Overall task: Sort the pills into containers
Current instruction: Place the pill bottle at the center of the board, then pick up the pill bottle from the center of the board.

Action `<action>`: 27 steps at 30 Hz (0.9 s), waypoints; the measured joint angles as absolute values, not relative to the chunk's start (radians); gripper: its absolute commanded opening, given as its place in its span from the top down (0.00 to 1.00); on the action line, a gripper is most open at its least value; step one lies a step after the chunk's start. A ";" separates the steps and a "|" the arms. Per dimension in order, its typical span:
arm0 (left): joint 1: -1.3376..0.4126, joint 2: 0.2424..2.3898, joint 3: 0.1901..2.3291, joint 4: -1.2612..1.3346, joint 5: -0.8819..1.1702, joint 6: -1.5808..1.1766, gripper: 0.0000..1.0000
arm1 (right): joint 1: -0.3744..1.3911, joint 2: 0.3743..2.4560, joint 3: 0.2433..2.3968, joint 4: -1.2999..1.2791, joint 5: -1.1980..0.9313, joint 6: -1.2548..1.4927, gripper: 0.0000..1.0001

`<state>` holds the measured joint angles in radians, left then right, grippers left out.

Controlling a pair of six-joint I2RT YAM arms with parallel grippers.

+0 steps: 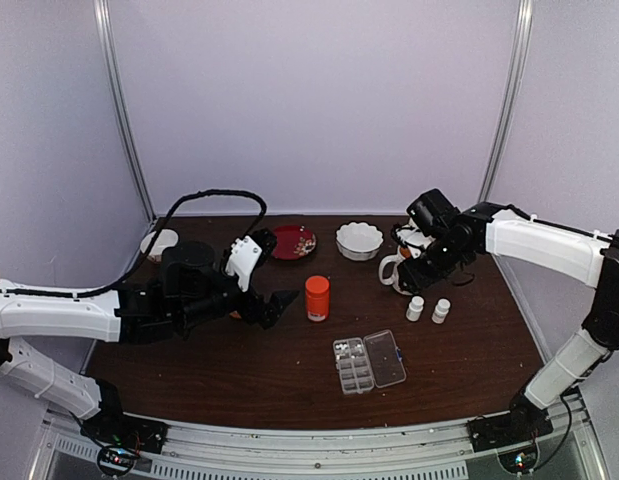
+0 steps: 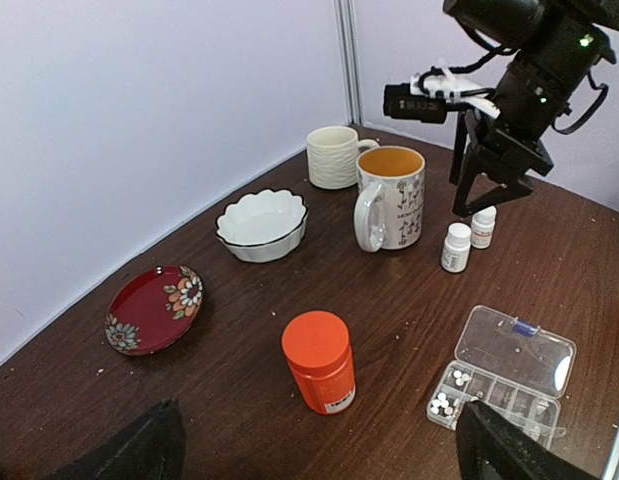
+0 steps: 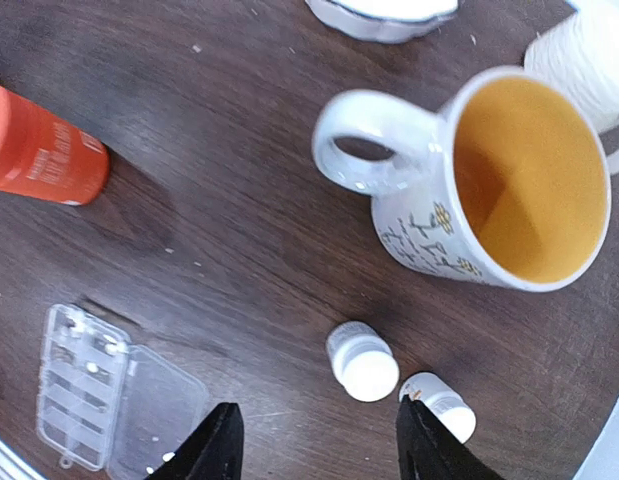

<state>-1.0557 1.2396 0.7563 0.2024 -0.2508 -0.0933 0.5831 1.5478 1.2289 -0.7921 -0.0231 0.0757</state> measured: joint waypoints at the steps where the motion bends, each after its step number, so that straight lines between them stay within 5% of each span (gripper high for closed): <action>1: -1.051 1.244 0.764 0.198 -0.251 -0.099 0.02 | 0.608 1.535 1.249 -0.792 -0.022 0.073 0.38; 6: -1.034 1.246 0.780 0.173 -0.251 -0.121 0.02 | 0.704 1.498 1.302 -0.764 -0.021 0.042 0.00; 14: -1.001 1.228 0.784 0.080 -0.271 -0.168 0.03 | 0.696 1.446 1.289 -0.700 0.013 0.073 0.05; 27: -0.926 1.170 0.827 -0.113 -0.350 -0.248 0.03 | 0.817 1.698 1.544 -0.748 0.011 0.154 0.08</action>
